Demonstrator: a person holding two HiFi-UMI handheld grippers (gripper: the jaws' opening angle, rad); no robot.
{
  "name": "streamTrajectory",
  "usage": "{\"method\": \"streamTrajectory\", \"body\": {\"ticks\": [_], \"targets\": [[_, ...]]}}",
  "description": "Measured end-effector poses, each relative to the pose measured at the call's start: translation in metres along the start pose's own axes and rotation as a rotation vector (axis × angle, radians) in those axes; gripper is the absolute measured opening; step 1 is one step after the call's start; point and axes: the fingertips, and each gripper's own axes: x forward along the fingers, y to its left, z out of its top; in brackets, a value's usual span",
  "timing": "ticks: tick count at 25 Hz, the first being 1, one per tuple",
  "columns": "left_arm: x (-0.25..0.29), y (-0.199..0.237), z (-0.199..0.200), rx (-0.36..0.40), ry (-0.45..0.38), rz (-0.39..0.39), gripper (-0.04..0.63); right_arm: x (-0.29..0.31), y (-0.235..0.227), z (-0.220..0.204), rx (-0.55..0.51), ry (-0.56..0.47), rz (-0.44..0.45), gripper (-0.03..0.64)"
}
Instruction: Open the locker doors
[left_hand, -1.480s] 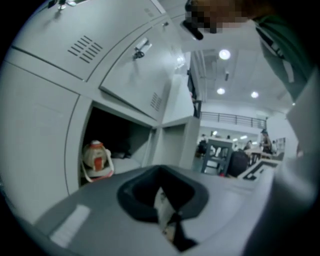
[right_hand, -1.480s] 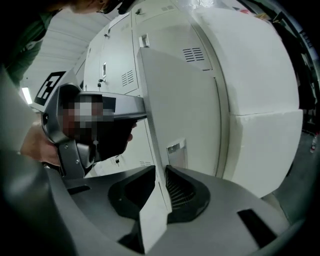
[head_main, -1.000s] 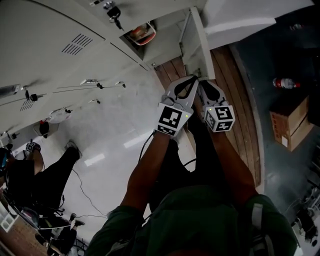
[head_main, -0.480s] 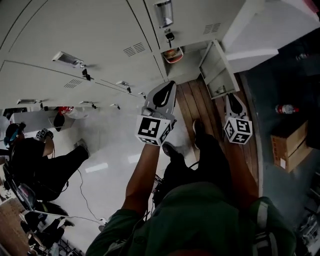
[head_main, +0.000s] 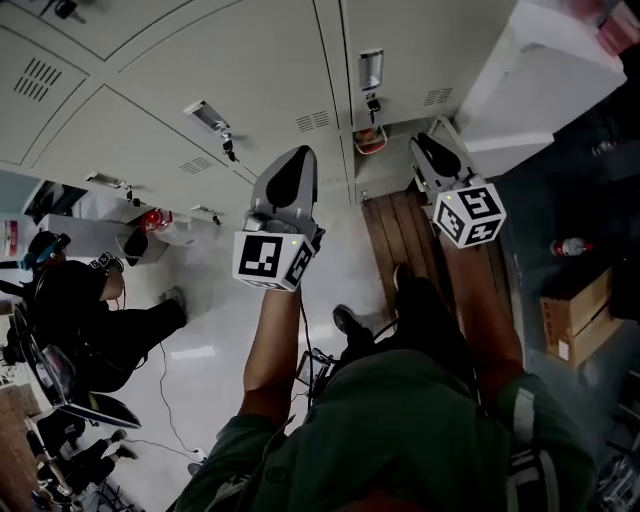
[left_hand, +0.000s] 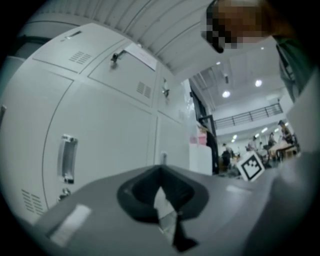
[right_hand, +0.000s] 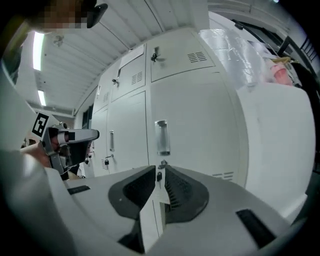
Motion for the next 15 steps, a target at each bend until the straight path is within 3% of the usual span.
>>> {"method": "streamTrajectory", "body": {"ticks": [6,15], "targets": [[-0.001,0.018,0.042,0.044,-0.039,0.020,-0.014,0.044,0.019,0.051,-0.028,-0.028,0.073,0.055],[0.023,0.031,0.064,0.071,-0.041,0.000,-0.014,0.101,0.022,0.078,-0.039,0.004,0.119,0.055]]}}
